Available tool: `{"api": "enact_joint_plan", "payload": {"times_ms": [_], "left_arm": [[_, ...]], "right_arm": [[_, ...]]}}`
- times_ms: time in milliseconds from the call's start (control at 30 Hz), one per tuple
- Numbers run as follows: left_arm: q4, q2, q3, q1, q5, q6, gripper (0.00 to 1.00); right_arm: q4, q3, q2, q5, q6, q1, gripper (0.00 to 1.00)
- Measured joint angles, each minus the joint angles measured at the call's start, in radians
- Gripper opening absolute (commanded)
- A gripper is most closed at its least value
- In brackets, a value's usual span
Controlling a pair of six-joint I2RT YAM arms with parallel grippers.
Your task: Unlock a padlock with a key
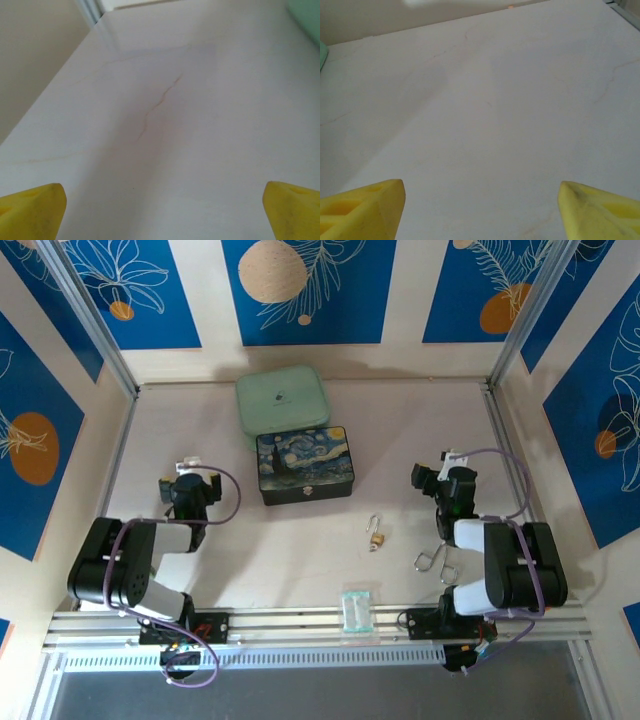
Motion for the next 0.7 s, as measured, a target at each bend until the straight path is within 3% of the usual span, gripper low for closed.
{"api": "enact_joint_plan", "payload": {"times_ms": [200, 233, 267, 700], "left_arm": [[0.113, 0.072, 0.006, 0.002, 0.127, 0.012, 1.0], [0.114, 0.077, 0.005, 0.002, 0.138, 0.015, 1.0], [0.12, 0.081, 0.005, 0.002, 0.147, 0.016, 1.0], [0.151, 0.082, 0.005, 0.006, 0.183, 0.016, 1.0]], "right_arm": [[0.018, 0.036, 0.082, -0.074, -0.042, 0.017, 0.89], [0.023, 0.045, 0.082, -0.081, -0.045, 0.016, 0.98], [0.023, 0.052, 0.082, -0.084, -0.053, 0.016, 0.99], [0.022, 0.058, 0.082, -0.098, -0.059, 0.019, 0.99]]}}
